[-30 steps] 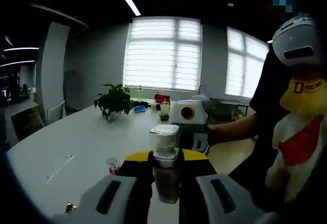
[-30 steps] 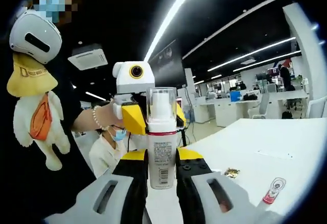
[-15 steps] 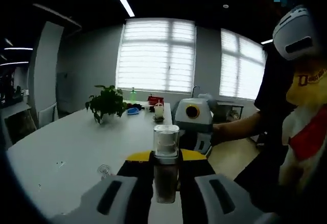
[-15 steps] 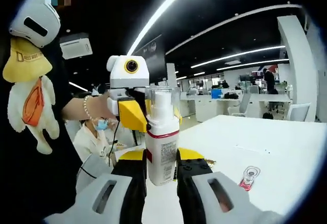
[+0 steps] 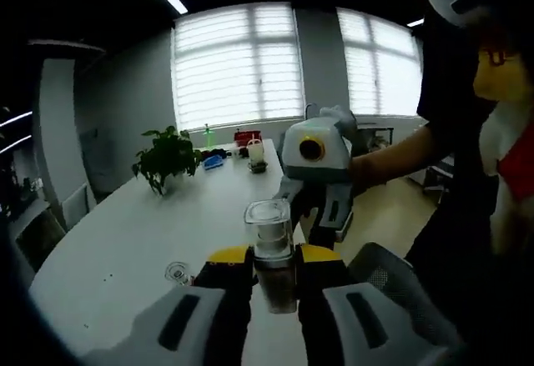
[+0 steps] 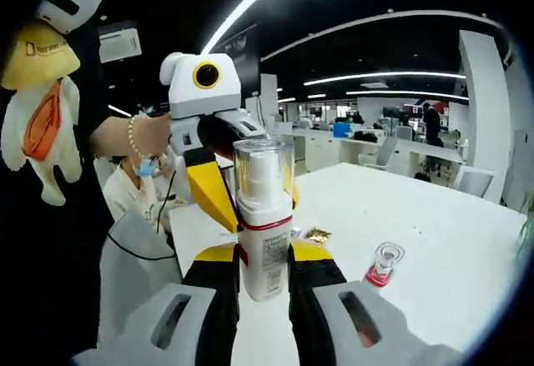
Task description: Arrange the skincare products in the storage area until every visible bottle or jar stands upright without overlapping.
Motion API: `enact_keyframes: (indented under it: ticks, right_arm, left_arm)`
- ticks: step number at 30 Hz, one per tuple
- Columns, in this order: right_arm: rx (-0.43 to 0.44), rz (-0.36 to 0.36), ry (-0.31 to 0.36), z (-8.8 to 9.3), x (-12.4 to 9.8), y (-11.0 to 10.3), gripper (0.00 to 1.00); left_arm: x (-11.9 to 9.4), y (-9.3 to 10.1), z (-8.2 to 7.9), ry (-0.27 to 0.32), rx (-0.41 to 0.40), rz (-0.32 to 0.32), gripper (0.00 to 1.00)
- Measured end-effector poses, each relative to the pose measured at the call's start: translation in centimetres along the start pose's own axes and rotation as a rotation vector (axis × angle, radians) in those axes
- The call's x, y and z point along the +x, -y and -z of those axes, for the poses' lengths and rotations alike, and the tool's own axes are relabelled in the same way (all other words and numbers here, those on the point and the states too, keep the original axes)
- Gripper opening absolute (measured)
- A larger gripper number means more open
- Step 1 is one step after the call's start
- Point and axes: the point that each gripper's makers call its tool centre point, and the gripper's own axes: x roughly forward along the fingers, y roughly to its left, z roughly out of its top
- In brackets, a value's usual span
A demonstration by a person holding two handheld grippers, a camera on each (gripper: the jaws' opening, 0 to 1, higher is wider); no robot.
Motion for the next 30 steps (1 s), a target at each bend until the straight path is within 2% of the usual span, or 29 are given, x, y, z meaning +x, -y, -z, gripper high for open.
enact_keyframes:
  ticks: [7,12,14,24,30]
  right_arm:
    - [0.009,0.046,-0.071,3.8,0.9,1.9,0.21]
    - [0.041,0.058,-0.104,6.2,1.5,2.9,0.21]
    - [0.046,0.064,-0.129,7.4,1.8,3.2,0.21]
    - [0.045,0.102,-0.222,12.1,3.0,5.3,0.21]
    - [0.062,0.105,-0.240,13.8,3.7,6.2,0.21]
  left_arm:
    - [2.2,-1.1,3.4,-0.071,0.006,-0.004,0.16]
    - [3.5,-1.9,5.6,-0.092,-0.028,0.005,0.16]
    - [4.5,-2.6,7.1,-0.111,-0.050,0.011,0.16]
    - [6.9,-3.9,11.4,-0.130,-0.085,0.023,0.15]
    - [7.8,-4.6,13.2,-0.139,-0.110,0.010,0.15]
